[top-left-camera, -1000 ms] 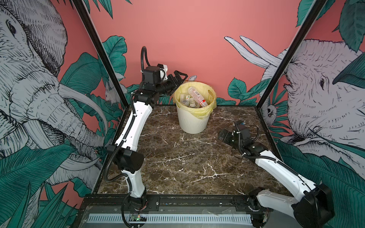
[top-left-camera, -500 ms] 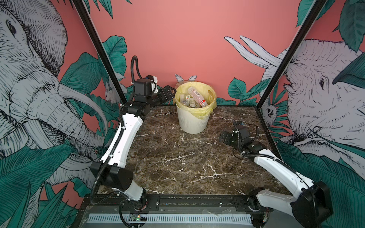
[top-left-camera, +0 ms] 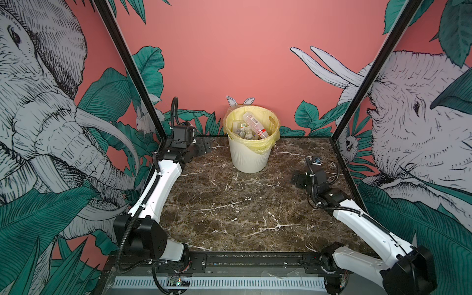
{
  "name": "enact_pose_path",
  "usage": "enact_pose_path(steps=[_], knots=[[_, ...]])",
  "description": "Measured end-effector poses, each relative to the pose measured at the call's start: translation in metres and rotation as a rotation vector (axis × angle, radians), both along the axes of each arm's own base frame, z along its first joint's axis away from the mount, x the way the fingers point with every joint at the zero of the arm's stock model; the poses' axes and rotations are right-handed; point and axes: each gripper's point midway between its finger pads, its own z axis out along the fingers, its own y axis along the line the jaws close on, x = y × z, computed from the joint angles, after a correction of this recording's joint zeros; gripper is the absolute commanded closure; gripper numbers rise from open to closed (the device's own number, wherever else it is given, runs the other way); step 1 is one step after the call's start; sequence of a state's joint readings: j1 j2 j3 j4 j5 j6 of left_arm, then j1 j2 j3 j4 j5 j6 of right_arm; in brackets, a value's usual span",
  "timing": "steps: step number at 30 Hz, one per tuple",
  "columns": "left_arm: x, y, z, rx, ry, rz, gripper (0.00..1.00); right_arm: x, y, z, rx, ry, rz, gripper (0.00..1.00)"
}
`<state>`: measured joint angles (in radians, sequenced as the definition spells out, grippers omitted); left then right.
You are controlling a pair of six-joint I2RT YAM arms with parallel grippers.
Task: Throw the plastic bottles in the bin
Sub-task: Reset both arms
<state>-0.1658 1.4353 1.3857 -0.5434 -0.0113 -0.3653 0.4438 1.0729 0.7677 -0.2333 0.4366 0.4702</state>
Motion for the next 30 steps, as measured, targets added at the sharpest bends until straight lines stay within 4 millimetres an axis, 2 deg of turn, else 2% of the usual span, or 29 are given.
enact_pose_path(steps=[7, 12, 17, 23, 30], knots=[[-0.013, 0.034, -0.049, 0.175, 0.03, 0.072, 0.01, -0.004, -0.017, -0.009, -0.125, -0.022, -0.021, 0.01], [-0.017, 0.051, -0.068, 0.303, 0.003, 0.093, 0.01, -0.004, -0.027, -0.013, -0.189, -0.044, -0.054, 0.03], [-0.02, 0.066, -0.091, 0.391, 0.003, 0.121, 0.01, -0.009, -0.037, -0.026, -0.236, -0.059, -0.082, 0.03], [-0.033, 0.076, -0.133, 0.43, 0.019, 0.14, 0.01, -0.011, -0.045, -0.03, -0.284, -0.092, -0.098, 0.05], [-0.036, 0.076, -0.153, 0.437, -0.054, 0.127, 0.01, -0.017, -0.058, -0.039, -0.368, -0.149, -0.126, 0.05]])
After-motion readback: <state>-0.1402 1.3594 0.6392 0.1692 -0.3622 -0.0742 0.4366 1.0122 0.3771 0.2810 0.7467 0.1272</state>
